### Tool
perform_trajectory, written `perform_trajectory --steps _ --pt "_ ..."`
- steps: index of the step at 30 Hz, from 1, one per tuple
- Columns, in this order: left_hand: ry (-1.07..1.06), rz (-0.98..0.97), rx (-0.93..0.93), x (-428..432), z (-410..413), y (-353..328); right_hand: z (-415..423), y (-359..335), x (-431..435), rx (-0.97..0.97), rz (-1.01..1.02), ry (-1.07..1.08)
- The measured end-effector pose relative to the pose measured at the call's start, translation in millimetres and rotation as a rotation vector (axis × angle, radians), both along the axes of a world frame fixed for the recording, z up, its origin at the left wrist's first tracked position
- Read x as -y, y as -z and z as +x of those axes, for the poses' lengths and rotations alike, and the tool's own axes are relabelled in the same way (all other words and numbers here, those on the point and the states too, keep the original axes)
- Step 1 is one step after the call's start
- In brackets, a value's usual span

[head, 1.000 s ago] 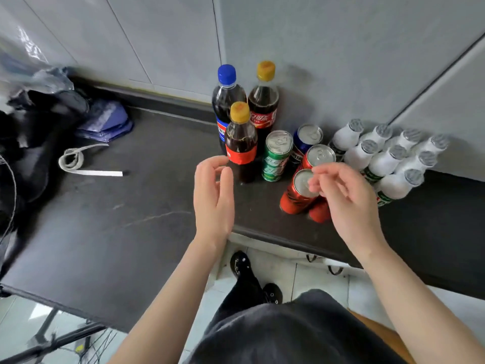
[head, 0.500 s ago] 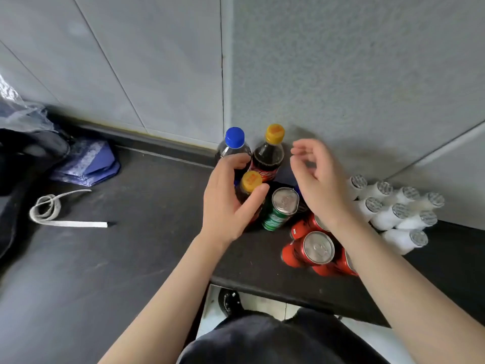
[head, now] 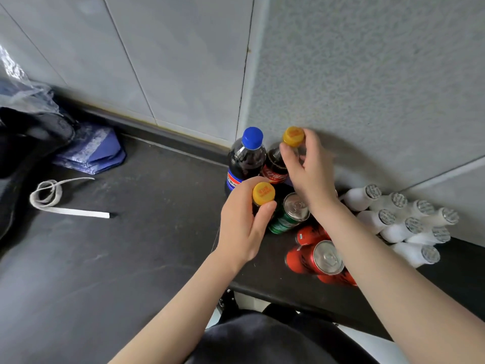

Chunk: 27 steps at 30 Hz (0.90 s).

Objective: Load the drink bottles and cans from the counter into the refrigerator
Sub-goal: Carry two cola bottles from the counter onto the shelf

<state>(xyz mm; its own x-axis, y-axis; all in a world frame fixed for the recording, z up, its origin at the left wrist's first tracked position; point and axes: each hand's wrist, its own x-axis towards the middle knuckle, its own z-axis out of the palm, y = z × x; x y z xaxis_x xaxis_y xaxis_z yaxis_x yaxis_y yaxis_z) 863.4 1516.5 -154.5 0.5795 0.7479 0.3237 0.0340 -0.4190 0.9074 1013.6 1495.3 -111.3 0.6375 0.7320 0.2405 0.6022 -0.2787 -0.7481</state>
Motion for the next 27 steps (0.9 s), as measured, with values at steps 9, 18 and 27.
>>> perform_trajectory --steps 9,18,27 --pt "-0.298 -0.188 0.100 7.1 -28.4 -7.3 -9.7 6.4 9.3 0.013 0.100 0.099" --pt "-0.473 -0.174 0.080 19.9 -65.9 -11.0 -15.9 -44.0 31.9 0.129 0.385 0.123" --pt "-0.538 -0.102 0.159 44.2 -84.4 -67.7 -52.3 -109.3 67.8 0.343 0.647 -0.052"
